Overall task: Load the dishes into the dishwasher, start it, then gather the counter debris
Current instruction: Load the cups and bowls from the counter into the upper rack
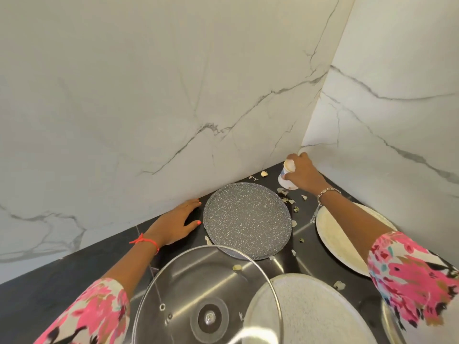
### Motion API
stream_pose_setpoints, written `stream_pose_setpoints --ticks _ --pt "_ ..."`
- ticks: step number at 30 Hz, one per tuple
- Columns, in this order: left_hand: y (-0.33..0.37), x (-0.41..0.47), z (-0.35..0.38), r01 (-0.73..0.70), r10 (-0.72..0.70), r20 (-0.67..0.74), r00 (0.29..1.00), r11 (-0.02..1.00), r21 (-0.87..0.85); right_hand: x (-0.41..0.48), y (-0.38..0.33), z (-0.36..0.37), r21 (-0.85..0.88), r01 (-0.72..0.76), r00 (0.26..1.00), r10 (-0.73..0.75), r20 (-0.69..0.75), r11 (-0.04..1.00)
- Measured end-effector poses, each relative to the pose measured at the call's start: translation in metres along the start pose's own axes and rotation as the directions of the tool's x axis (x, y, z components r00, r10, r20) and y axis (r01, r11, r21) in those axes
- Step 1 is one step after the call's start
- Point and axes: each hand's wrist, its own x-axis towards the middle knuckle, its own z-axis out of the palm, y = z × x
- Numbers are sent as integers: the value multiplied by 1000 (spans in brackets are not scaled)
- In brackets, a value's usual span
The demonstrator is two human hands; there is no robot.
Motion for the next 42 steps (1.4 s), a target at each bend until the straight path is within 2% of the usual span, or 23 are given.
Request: stream_pose_setpoints --ticks 4,9,12,15,25,31,39,42 --pt "19 -27 -30 49 -50 -63 997 999 -22 -44 -18 -33 -48 -6 997 9 74 999" --pt "50 -83 -56 76 -88 -155 984 994 -80 -125 -42 -59 -98 -2 995 12 98 995" --pt "70 -121 -52 62 -82 -158 984 990 -129 -176 -54 -61 -181 29 989 -2 145 983" --pt "89 -154 -42 51 -73 -151 986 988 -143 -230 -71 -57 -151 12 988 11 155 988" --pt "147 -240 -15 -160 132 -186 974 976 -145 -398 -94 -39 -24 -88 996 88 25 996" --pt "177 -319 9 -262 226 -199 954 948 -182 -496 -103 -22 -17 -141 990 141 -24 990" --pt "209 -485 74 -316 280 -159 947 902 -294 -678 -129 35 22 -127 988 128 -83 992" --pt "207 -558 104 -298 286 -88 954 891 -342 -750 -140 58 -8 -210 977 210 -22 978"
